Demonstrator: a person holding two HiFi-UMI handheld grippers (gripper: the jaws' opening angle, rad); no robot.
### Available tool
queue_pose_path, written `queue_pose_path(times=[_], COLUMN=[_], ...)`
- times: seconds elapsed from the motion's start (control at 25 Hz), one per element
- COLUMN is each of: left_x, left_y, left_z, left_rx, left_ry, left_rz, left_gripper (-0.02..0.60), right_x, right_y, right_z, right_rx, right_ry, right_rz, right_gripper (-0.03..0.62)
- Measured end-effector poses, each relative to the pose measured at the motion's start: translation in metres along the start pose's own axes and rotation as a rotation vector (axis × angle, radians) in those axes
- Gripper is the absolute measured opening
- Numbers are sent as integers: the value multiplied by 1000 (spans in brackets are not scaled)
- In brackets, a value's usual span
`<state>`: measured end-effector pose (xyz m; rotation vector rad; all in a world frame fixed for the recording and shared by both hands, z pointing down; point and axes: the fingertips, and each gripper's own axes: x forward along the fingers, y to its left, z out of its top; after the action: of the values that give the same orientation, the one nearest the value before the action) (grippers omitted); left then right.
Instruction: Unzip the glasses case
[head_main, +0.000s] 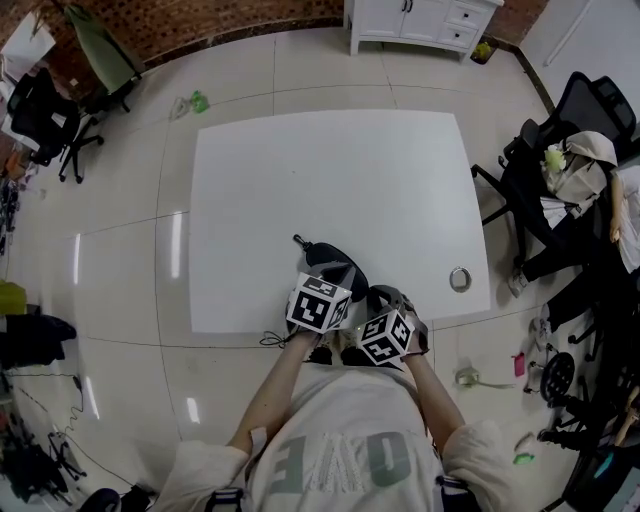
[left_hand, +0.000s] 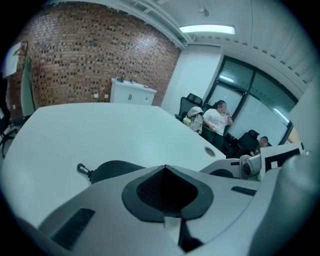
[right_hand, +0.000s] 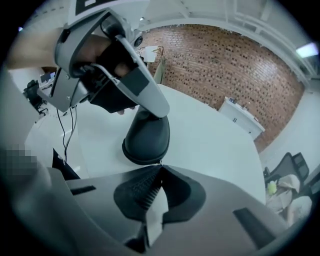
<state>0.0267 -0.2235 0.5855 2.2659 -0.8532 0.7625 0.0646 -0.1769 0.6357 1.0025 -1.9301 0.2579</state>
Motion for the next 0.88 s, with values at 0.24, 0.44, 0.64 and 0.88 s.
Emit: queue_pose_path(times=[0.24, 0.44, 0.64, 0.88], left_x=[-1, 1, -3, -8], left_y=[-1, -2, -2, 2], left_z=[1, 0, -2, -4], left_rx=[-20, -48, -69, -99], left_ry=[-7, -17, -10, -24], left_rz=[-15, -20, -24, 3], left_gripper=[3, 3, 3, 3], right_x=[13, 22, 27, 22], right_y=[-11, -15, -17, -18], right_z=[9, 16, 27, 32], right_rx=[-154, -331, -424, -376], right_ry=[-30, -59, -80, -88], right_rz=[91, 195, 236, 165], right_gripper=[0, 0, 0, 0])
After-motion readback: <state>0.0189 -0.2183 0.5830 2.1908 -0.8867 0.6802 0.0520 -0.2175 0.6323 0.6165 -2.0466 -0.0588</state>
